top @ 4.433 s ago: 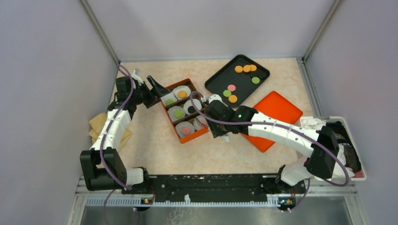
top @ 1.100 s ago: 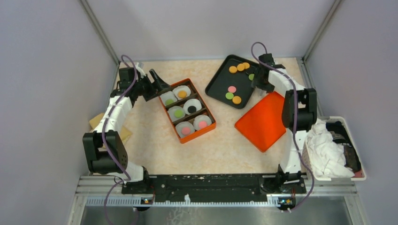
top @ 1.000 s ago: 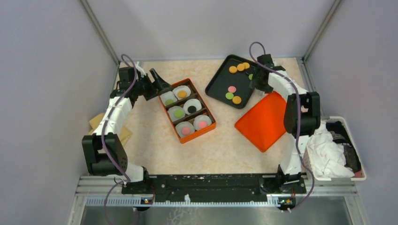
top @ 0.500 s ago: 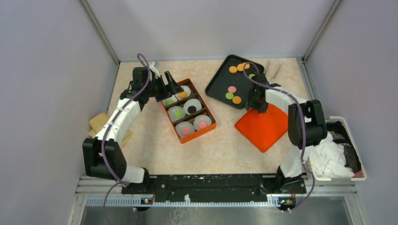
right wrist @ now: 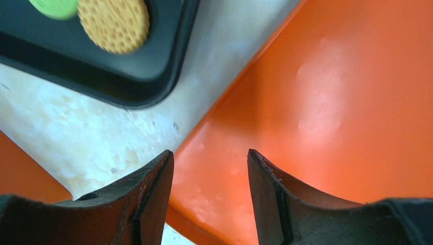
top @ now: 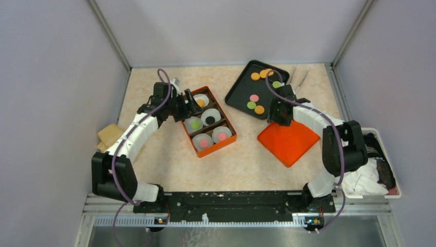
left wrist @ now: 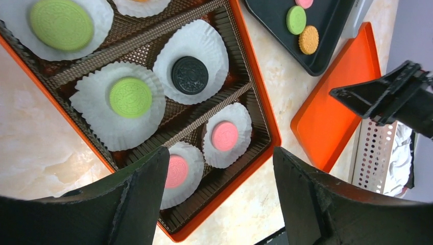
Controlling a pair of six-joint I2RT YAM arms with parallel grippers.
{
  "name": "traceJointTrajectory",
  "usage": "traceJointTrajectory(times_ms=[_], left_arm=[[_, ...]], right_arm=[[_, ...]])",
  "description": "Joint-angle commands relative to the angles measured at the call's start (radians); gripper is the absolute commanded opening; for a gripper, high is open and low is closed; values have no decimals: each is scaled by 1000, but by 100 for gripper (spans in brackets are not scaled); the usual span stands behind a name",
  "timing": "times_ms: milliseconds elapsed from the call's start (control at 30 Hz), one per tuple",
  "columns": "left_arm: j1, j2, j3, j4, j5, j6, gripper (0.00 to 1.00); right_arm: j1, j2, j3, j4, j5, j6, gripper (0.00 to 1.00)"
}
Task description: Pack the cookies
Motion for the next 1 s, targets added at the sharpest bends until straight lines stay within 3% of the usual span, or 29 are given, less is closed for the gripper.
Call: traceJointTrajectory(times_ms=[0,533,700,833,967], left_arm=[[-15,-48,-7,28,-11,-5,81],[-19,-37,-35,69,22,19,83],[-20,-19,-34,79,44,19,83],[-19,-23,-34,81,48,25,83],[-19,-35,-31,80,50,29,84]], right_arm=[[42,-17,-38,43,-22,30,54],[74,151,86,-3,28,51,54],[78,190,84,-10,26,69,22],[79,165,51,-20,36,88,7],[92,94,11,-55,84,108,0]])
